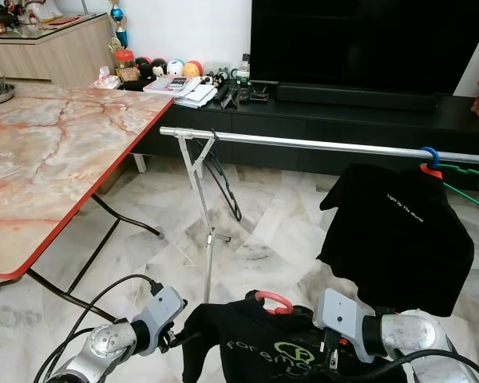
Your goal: Hang hanger
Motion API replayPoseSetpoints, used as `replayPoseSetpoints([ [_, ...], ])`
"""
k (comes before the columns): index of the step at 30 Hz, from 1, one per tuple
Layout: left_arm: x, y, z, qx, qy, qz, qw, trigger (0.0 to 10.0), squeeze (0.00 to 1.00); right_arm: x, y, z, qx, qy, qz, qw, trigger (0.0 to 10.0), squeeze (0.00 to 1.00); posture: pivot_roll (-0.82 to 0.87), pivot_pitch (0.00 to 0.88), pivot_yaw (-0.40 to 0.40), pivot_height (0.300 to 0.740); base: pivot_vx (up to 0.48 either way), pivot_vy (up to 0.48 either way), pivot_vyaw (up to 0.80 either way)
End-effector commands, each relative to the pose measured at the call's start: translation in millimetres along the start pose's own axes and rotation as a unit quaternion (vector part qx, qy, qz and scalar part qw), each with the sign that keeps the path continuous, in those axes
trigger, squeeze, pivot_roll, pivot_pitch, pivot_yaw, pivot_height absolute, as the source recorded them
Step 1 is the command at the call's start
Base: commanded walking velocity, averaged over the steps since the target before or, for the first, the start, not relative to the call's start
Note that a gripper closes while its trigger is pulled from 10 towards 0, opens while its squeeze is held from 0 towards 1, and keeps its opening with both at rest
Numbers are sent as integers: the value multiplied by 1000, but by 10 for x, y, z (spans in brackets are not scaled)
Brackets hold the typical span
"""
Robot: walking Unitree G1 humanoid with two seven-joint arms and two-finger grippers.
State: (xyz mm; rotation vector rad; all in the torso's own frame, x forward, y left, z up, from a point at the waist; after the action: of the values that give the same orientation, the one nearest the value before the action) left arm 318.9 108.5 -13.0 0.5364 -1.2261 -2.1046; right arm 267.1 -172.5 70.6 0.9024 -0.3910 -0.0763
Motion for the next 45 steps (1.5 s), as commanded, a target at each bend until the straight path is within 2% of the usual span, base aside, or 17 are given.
replayPoseSetpoints([
  [1, 28, -36, -10, -13, -13, 6, 1000, 10000, 0, 50, 102, 45, 13, -7, 15, 1000, 10000, 0, 69, 51, -9, 740, 0, 0, 0],
  [3, 37, -29, -30, -14, -11, 7, 1000, 10000, 0, 45, 183, 58, 25, -3, 14, 1000, 10000, 0, 66, 52, -8, 740, 0, 0, 0],
  [8, -6, 11, -57, -10, 6, 16, 1000, 10000, 0, 70, 210, 87, 21, -8, 21, 1000, 10000, 0, 56, 56, -7, 740, 0, 0, 0],
  [13, 30, -14, -69, -18, 0, 12, 1000, 10000, 0, 75, 226, 103, 22, -7, 23, 999, 10000, 0, 56, 59, -6, 740, 0, 0, 0],
  [14, 30, -29, -67, -21, 1, 12, 1000, 5882, 0, 82, 234, 106, 22, -8, 23, 999, 10000, 0, 55, 61, -6, 740, 0, 0, 0],
  [15, 30, -34, -66, -22, 1, 13, 1000, 5882, 0, 86, 238, 107, 22, -9, 24, 999, 10000, 0, 55, 61, -6, 740, 0, 0, 0],
  [16, 25, -42, -63, -23, 3, 14, 1000, 1294, 0, 92, 241, 107, 22, -10, 24, 999, 10000, 0, 55, 62, -6, 740, 0, 0, 0],
  [17, 25, -42, -63, -23, 3, 14, 1000, 1294, 0, 92, 241, 107, 22, -10, 24, 999, 10000, 0, 55, 62, -6, 740, 0, 0, 0],
  [18, 23, -67, -55, -28, 4, 13, 1000, 0, 0, 102, 249, 110, 22, -13, 24, 999, 10000, 0, 58, 63, -6, 740, 0, 0, 0],
  [27, 69, -151, -42, -47, -11, 18, 999, 0, 0, 190, 323, 88, 34, -36, 31, 998, 10000, 0, 62, 66, -5, 740, 0, 0, 0],
  [33, 79, -131, -64, -43, -7, 20, 999, 0, 0, 181, 363, 83, 41, -34, 33, 998, 10000, 0, 57, 64, -4, 740, 0, 0, 0],
  [45, -43, -70, -71, -34, 40, 10, 999, 0, 0, 139, 401, 87, 49, -21, 30, 998, 10000, 0, 58, 61, -4, 740, 0, 0, 0],
])
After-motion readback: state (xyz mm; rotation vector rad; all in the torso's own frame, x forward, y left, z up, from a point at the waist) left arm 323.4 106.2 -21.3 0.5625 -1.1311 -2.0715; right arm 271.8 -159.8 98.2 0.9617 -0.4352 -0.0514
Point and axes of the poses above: a point about 5 cm out from each wrist's last joint towards the gripper, its own z axis pointing back from the gripper into the wrist, its own y axis along the axis of the wrist's last joint, x = y × z, the point moved 5 cm from there along -z, pointing out of the wrist towards the gripper, and after that the axes turned 9 degrees about z, right-handed, at the moved point
